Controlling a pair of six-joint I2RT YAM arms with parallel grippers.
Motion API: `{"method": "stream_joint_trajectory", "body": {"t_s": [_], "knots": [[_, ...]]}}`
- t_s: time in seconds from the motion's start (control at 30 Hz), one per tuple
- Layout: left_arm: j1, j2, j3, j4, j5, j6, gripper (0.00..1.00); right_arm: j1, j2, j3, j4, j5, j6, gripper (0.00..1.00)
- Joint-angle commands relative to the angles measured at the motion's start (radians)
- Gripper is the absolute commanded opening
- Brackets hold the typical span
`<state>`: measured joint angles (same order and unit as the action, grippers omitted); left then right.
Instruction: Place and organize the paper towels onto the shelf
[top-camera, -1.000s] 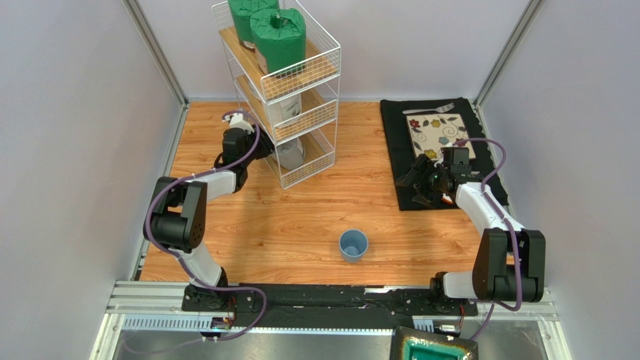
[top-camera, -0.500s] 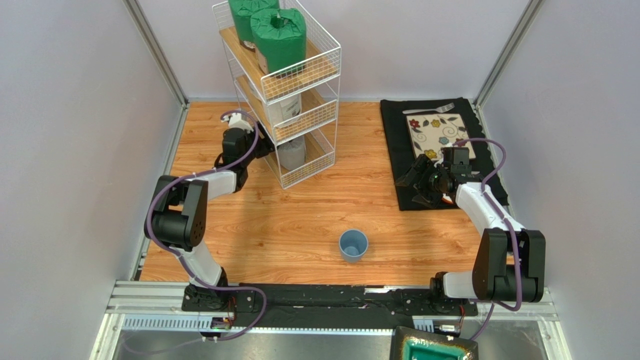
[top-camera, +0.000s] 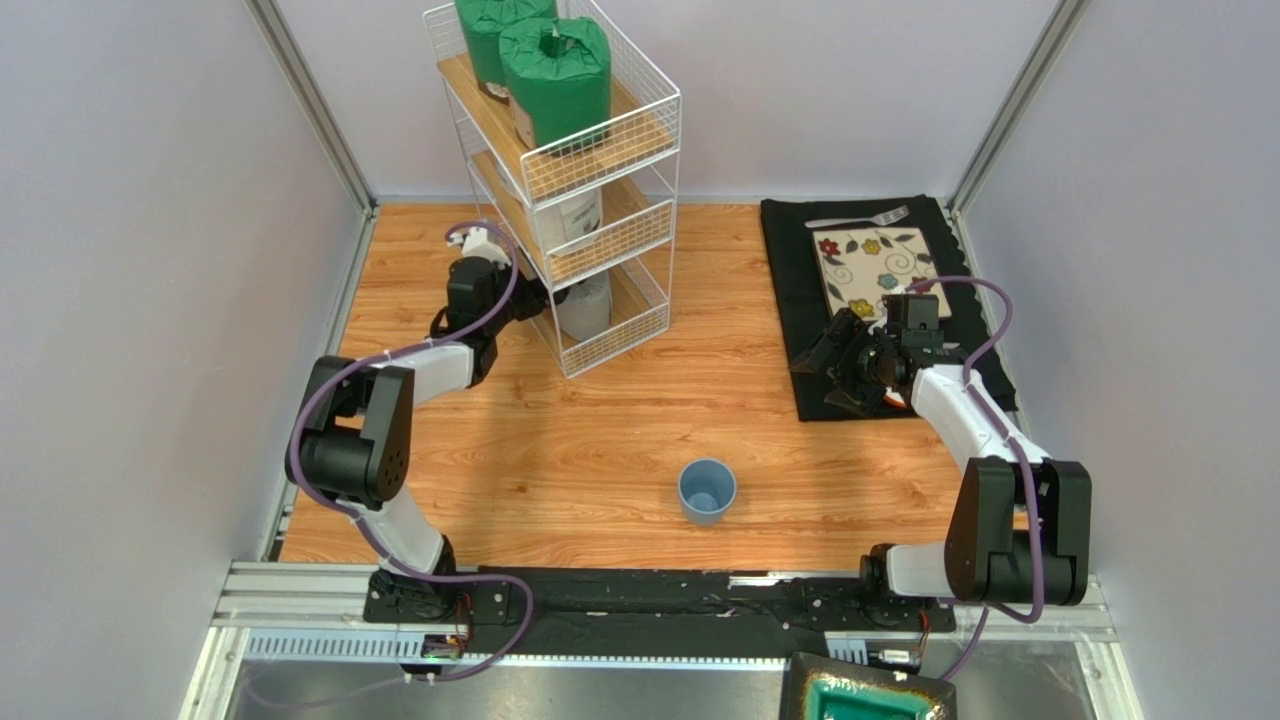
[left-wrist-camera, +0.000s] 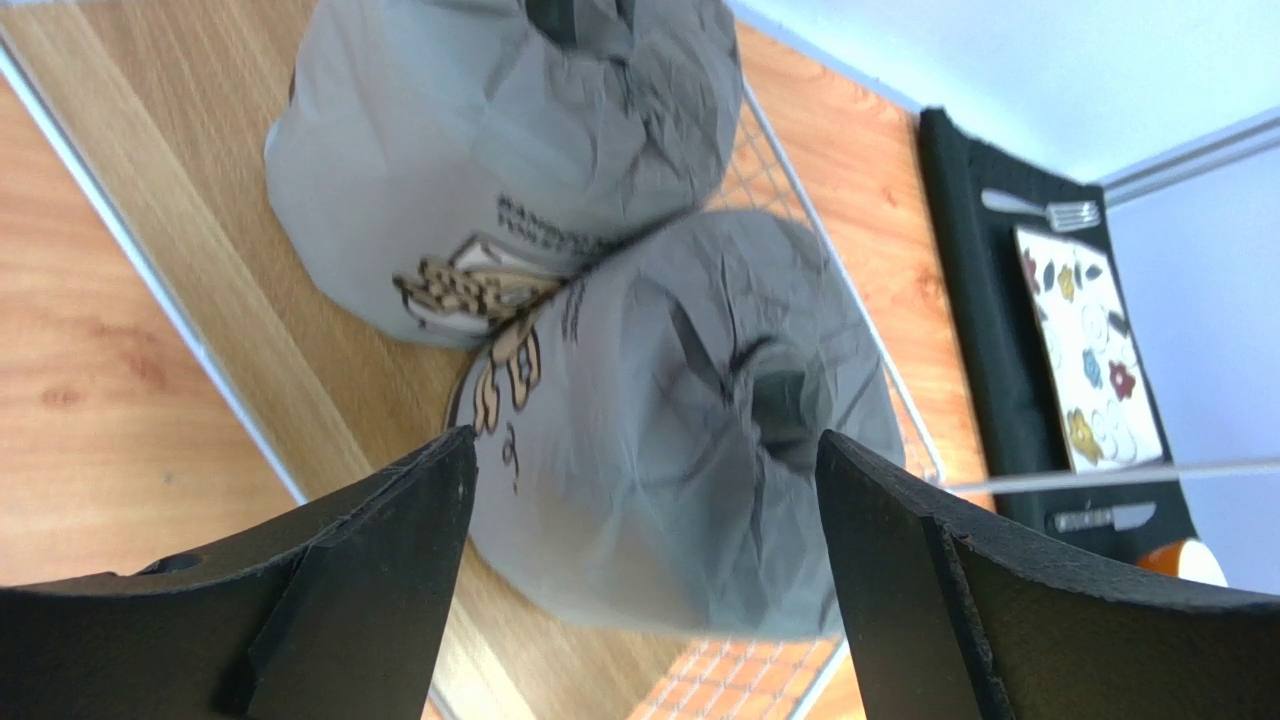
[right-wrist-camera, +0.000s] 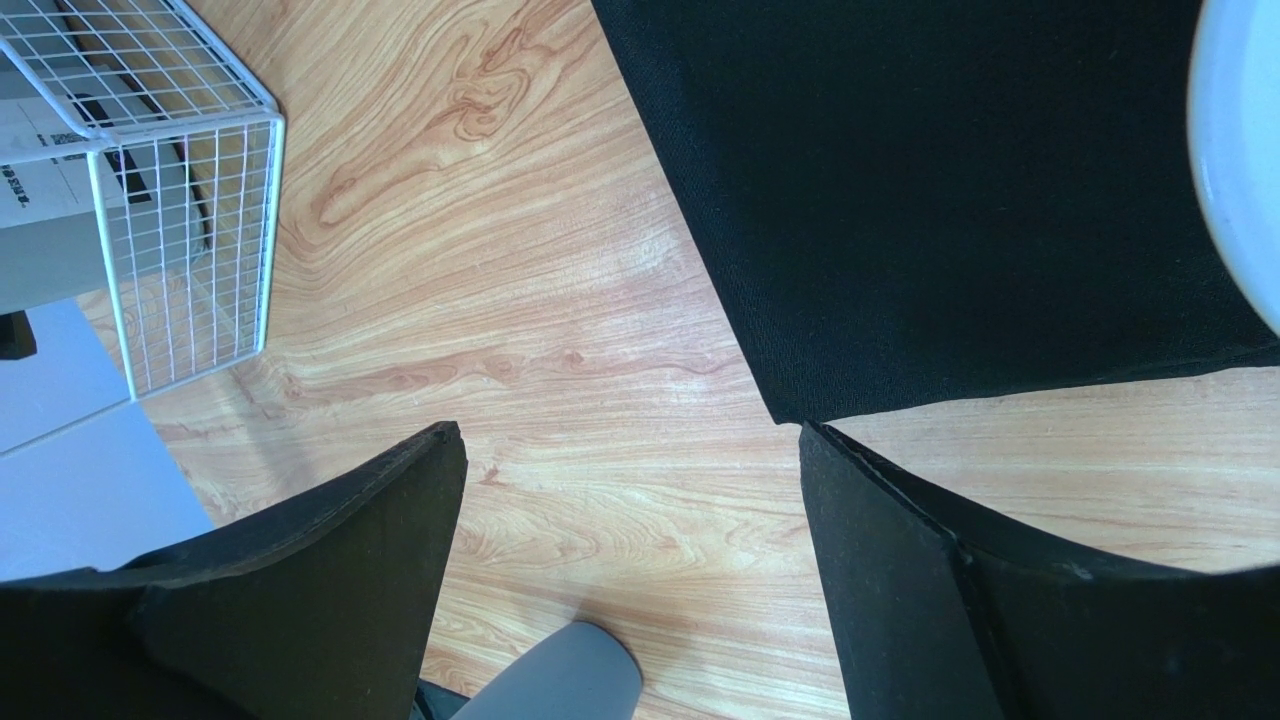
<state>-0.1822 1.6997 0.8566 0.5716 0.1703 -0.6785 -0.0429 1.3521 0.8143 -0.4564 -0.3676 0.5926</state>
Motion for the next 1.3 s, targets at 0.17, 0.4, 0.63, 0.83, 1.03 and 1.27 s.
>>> {"method": "stream_joint_trajectory", "body": {"t_s": [0.17,0.4,0.63,0.83,1.03,1.27], "knots": [[0.021,-0.201,-0.077,0.071,-0.029,-0.003,0.92,-0.008,-0.024,0.029,-0.001,0.002,-0.008,0.86],[0.062,-0.291,-0.203,0.146,-0.022,-0.062,0.93,-0.008,-0.021,0.039,-0.004,0.002,-0.011,0.86],[0.095,-0.328,-0.267,0.212,0.026,-0.121,0.94,-0.008,-0.021,0.04,-0.005,0.002,-0.01,0.86],[0.101,-0.474,-0.318,0.02,-0.02,-0.033,0.94,-0.008,-0.015,0.043,-0.005,0.004,-0.014,0.86],[0.101,-0.708,-0.39,-0.24,-0.141,0.1,0.95,-0.008,-0.001,0.04,0.013,-0.004,-0.007,0.86],[0.101,-0.951,-0.453,-0.571,-0.274,0.195,0.98,-0.006,-0.034,0.023,0.042,0.015,0.007,0.88]]}}
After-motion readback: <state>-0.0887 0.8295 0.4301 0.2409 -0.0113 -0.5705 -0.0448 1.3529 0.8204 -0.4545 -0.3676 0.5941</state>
